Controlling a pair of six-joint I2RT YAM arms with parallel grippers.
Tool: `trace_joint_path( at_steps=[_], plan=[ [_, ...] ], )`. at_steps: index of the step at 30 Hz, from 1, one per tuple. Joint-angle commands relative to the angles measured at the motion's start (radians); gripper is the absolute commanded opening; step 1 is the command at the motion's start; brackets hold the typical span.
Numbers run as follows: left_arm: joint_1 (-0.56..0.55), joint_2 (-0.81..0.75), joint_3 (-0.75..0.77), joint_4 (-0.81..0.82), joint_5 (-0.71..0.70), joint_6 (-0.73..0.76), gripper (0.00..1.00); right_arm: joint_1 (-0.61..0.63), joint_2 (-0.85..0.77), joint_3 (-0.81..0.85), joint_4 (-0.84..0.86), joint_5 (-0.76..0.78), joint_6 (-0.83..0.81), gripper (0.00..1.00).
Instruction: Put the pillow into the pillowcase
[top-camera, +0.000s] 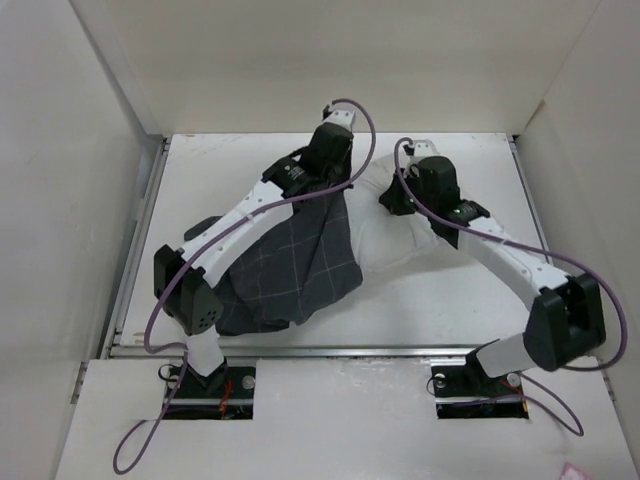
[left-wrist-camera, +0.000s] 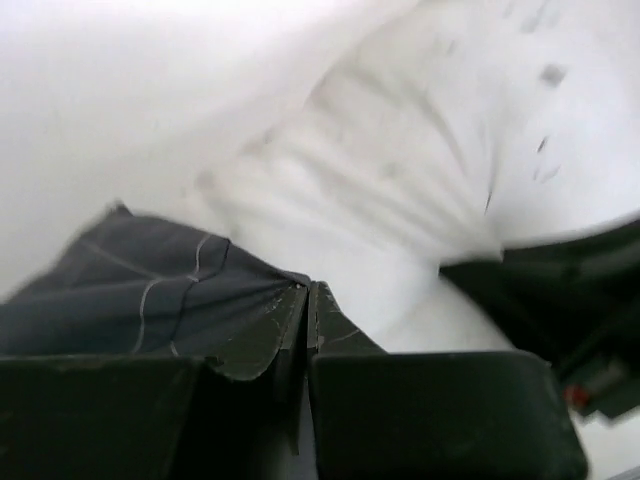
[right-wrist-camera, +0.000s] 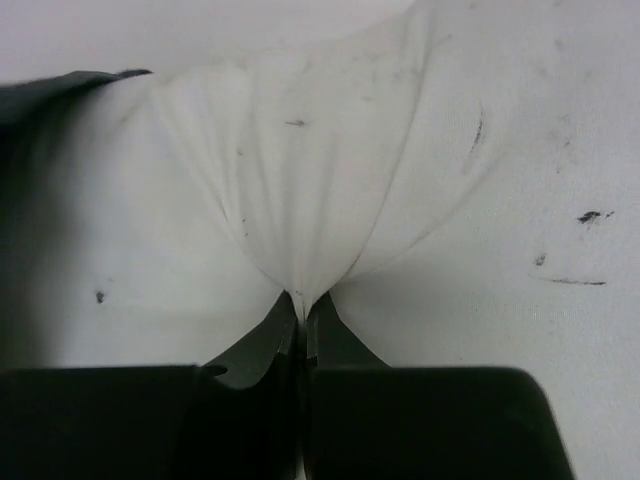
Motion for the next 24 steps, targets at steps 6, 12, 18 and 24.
trace_joint_path(
  at_steps=[6, 12, 18, 24],
  plan=[
    [0.013, 0.117, 0.311, 0.056, 0.190, 0.095, 0.00, 0.006, -0.294, -0.119, 0.391, -0.062, 0.042, 0.00],
    [0.013, 0.190, 0.550, 0.049, 0.454, 0.135, 0.00, 0.006, -0.269, -0.346, 0.891, -0.210, 0.250, 0.00],
    [-0.048, 0.200, 0.583, 0.015, 0.572, 0.172, 0.00, 0.076, -0.146, -0.429, 1.153, -0.091, 0.249, 0.00],
    [-0.086, 0.239, 0.554, 0.030, 0.716, 0.150, 0.00, 0.119, 0.009, -0.442, 1.351, -0.075, 0.350, 0.00]
  ],
)
